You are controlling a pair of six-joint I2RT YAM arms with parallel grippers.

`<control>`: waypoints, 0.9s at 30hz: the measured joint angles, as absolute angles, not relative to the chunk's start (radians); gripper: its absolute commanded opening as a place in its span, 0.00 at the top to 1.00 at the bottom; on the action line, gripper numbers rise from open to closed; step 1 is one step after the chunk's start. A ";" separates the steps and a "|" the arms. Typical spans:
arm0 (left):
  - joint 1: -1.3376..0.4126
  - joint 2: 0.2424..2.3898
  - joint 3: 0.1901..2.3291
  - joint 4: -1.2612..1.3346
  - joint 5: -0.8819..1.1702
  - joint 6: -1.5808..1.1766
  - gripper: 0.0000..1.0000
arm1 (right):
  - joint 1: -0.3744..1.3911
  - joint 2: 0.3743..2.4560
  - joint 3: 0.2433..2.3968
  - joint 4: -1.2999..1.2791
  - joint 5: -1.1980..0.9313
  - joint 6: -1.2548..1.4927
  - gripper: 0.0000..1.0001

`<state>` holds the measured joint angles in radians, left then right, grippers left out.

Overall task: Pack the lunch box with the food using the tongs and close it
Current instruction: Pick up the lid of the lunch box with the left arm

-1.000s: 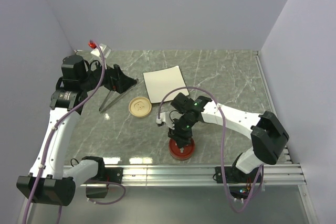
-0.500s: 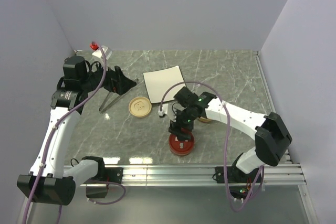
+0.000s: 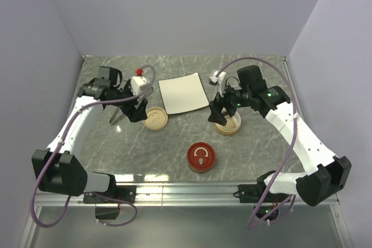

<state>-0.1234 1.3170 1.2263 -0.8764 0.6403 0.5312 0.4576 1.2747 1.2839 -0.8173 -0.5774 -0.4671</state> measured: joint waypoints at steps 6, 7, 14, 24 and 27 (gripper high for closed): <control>-0.247 1.341 1.081 -0.878 0.529 0.841 0.17 | 0.310 1.258 1.262 -0.831 -0.707 -0.411 0.02; -0.268 1.345 1.062 -0.873 0.514 0.882 0.18 | 0.279 1.263 1.257 -0.836 -0.728 -0.403 0.02; -0.365 1.471 1.036 -0.841 0.446 1.085 0.29 | 0.117 1.277 1.217 -0.853 -0.846 -0.332 0.00; -0.397 1.599 1.036 -0.754 0.400 1.213 0.51 | 0.065 1.209 1.192 -0.844 -0.883 -0.280 0.00; -0.406 1.617 1.028 -0.735 0.390 1.228 0.53 | 0.048 1.201 1.188 -0.846 -0.889 -0.281 0.00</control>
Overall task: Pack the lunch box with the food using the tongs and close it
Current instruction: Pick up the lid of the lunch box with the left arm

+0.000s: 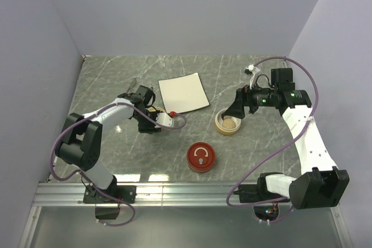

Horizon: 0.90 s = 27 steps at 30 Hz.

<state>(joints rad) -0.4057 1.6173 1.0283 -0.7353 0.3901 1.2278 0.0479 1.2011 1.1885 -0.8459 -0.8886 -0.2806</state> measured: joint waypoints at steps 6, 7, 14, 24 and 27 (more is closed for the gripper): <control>-0.422 1.651 0.982 -0.692 0.365 1.234 0.58 | 0.022 1.203 1.188 -0.858 -0.919 -0.290 0.00; -0.424 1.654 0.980 -0.685 0.362 1.233 0.59 | 0.020 1.203 1.188 -0.860 -0.924 -0.292 0.00; -0.440 1.648 0.962 -0.629 0.333 1.210 0.76 | 0.012 1.203 1.188 -0.862 -0.942 -0.304 0.00; -0.477 1.592 0.973 -0.714 0.365 1.105 0.99 | 0.012 1.207 1.167 -0.834 -0.987 -0.263 0.00; -0.485 1.518 1.062 -0.849 0.425 1.065 0.99 | 0.012 1.206 1.151 -0.774 -1.005 -0.206 0.00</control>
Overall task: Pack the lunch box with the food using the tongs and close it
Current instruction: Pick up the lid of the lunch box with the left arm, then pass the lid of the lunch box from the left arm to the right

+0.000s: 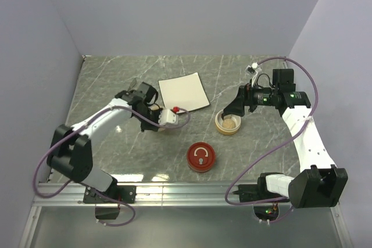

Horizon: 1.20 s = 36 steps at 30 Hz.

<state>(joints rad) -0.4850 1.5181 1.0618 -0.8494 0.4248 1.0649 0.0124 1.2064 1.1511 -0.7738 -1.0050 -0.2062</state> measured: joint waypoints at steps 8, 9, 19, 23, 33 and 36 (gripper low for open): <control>-0.488 1.335 1.364 -0.986 0.607 0.928 1.00 | 0.012 1.173 1.010 -0.380 -1.068 0.131 0.06; -0.488 1.317 1.387 -0.989 0.640 0.896 1.00 | 0.012 1.163 0.981 -0.313 -1.077 0.192 0.07; -0.477 1.179 1.431 -0.717 0.904 0.421 1.00 | 0.108 1.205 0.976 0.061 -1.073 0.593 0.09; -0.401 1.181 1.422 -0.499 1.056 0.095 1.00 | 0.176 1.201 0.976 0.113 -1.030 0.638 0.10; -0.303 1.266 1.361 0.093 1.289 -0.613 1.00 | 0.255 1.113 0.956 0.290 -0.949 0.644 0.20; -0.305 1.268 1.361 0.156 1.317 -0.680 1.00 | 0.283 1.127 0.973 0.297 -0.936 0.642 0.20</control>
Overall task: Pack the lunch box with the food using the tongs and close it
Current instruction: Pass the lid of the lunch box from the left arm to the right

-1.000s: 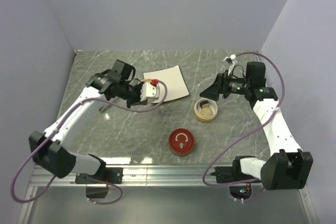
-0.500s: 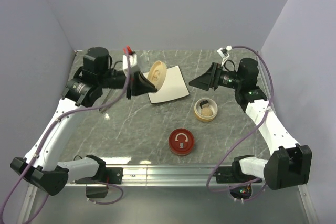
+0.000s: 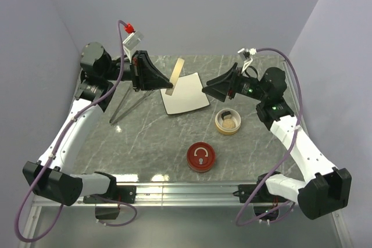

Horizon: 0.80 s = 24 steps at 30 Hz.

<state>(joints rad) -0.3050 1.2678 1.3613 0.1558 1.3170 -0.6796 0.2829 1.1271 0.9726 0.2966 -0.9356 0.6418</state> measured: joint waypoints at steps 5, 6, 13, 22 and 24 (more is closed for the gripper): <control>-0.313 1.267 1.361 0.185 1.330 -0.700 1.00 | 0.334 1.183 1.044 0.287 -0.898 0.671 0.19; -0.315 1.267 1.361 0.178 1.328 -0.695 1.00 | 0.342 1.188 1.055 0.284 -0.889 0.688 0.19; -0.328 1.266 1.351 0.094 1.260 -0.603 1.00 | 0.374 1.193 1.109 0.262 -0.824 0.820 0.22; -0.354 1.266 1.350 0.010 1.212 -0.510 1.00 | 0.430 1.253 1.184 0.207 -0.746 0.911 0.31; -0.356 1.266 1.350 0.009 1.207 -0.504 1.00 | 0.434 1.254 1.184 0.205 -0.744 0.929 0.31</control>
